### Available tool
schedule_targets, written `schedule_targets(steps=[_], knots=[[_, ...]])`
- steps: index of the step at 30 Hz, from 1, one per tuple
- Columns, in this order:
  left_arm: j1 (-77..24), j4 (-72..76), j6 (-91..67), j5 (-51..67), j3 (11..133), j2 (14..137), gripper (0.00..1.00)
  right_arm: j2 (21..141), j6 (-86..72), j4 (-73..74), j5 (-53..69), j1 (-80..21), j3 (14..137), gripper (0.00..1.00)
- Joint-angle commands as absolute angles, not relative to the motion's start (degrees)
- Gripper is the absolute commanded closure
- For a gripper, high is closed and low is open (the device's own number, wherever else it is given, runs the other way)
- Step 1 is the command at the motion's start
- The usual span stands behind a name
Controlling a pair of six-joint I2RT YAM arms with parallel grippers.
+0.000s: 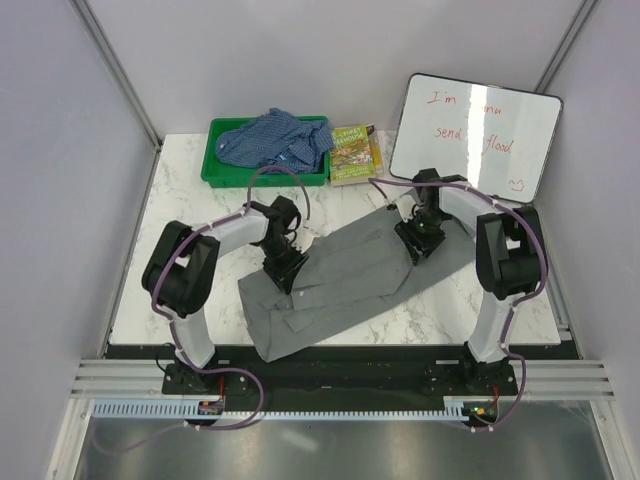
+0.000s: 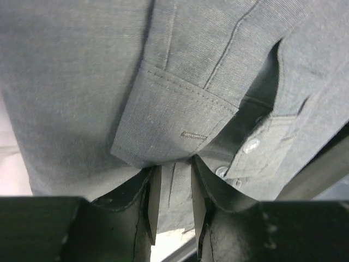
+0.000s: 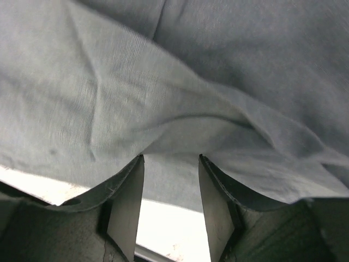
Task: Fold and stack the long sleeve shirts
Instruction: Fold the shirt
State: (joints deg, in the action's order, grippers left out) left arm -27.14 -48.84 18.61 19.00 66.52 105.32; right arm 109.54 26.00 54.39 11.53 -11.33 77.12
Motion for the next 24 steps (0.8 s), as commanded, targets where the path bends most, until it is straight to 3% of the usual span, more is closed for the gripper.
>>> schedule_targets(steps=[1, 8, 14, 16, 17, 18, 19, 24], knots=[[-31.81, -51.93, 15.47, 26.61, 65.21, 104.94, 0.65, 113.20, 27.07, 49.23, 6.34, -10.90, 75.85, 0.49], [-32.43, -55.11, 20.64, 38.23, 64.43, 96.96, 0.61, 113.65, 31.37, 47.28, 1.84, -8.97, 76.99, 0.49], [-23.74, -58.35, 44.16, 39.64, 62.06, 83.53, 0.51, 104.43, 32.34, 54.83, 13.60, -9.75, 77.87, 0.45], [-22.24, -58.27, 59.83, 38.15, 57.08, 78.25, 0.38, 101.17, 31.38, 57.12, 18.17, -10.80, 78.05, 0.44], [-22.15, -57.84, 65.51, 37.45, 54.52, 72.31, 0.11, 99.60, 30.59, 57.74, 19.50, -11.51, 78.05, 0.44], [-22.06, -55.57, 70.70, 36.40, 51.80, 69.29, 0.01, 98.97, 29.63, 57.83, 21.51, -12.30, 77.96, 0.44], [-22.15, -54.15, 80.06, 35.86, 46.37, 66.65, 0.01, 98.53, 28.14, 57.92, 23.01, -14.22, 77.96, 0.44], [-22.06, -46.52, 95.78, 36.90, 35.52, 53.99, 0.01, 99.22, 22.25, 55.82, 30.05, -20.64, 77.61, 0.45]])
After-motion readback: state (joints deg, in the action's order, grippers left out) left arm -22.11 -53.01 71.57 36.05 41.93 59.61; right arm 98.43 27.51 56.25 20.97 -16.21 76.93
